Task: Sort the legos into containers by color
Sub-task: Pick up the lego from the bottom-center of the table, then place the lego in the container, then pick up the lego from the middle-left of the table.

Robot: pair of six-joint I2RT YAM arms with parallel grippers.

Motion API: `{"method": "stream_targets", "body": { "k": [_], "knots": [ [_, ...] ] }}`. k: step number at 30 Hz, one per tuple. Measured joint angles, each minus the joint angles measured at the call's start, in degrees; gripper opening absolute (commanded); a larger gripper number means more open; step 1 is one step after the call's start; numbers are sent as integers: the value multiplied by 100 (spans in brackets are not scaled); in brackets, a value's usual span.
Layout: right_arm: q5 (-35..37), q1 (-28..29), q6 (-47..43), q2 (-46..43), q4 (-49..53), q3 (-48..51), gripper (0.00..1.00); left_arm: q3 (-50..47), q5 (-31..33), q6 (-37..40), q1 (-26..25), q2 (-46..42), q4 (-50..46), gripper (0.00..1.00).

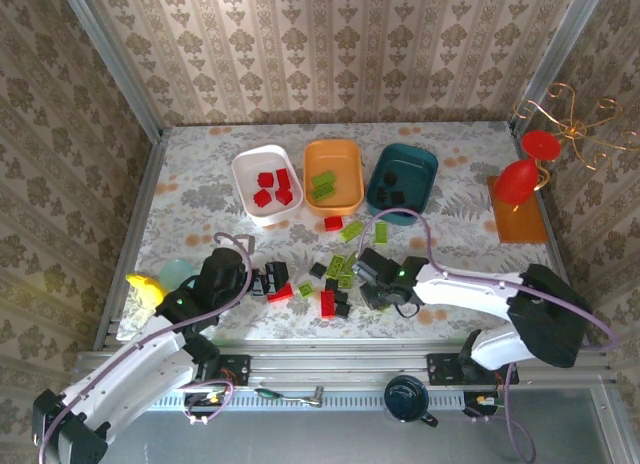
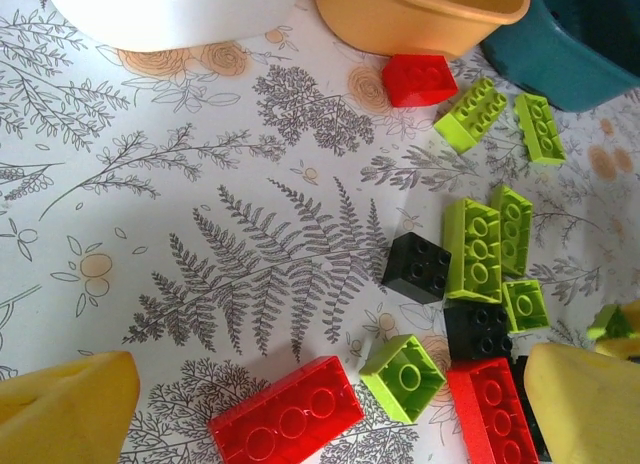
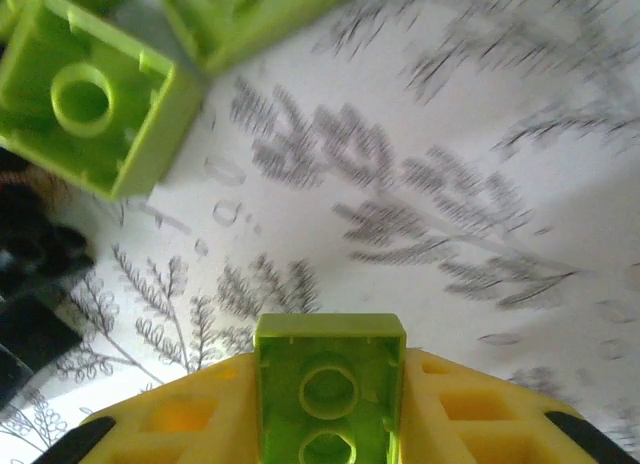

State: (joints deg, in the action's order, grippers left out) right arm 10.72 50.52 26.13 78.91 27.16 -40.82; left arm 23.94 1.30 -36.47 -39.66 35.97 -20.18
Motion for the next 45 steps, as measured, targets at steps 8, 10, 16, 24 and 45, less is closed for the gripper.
{"method": "stream_targets", "body": {
  "k": [8,10,16,24,45],
  "knots": [
    [-280,-828,-313,-114,-133,-1305,32,0,2,0,0,-24,-4,100],
    [-350,-968,-374,313,-315,-1939,32,0,2,0,0,-24,-7,100],
    [-431,-1327,-393,2267,-647,-4033,32,0,2,-61,-2,-37,-79,100],
    [-98,-1696,-385,4513,-173,-6391,41,0,0,-177,-63,-129,-133,100],
    [-61,-1436,-323,2924,-256,-4833,83,391,96,-26,-1261,1456,-149,87]
  ]
}}
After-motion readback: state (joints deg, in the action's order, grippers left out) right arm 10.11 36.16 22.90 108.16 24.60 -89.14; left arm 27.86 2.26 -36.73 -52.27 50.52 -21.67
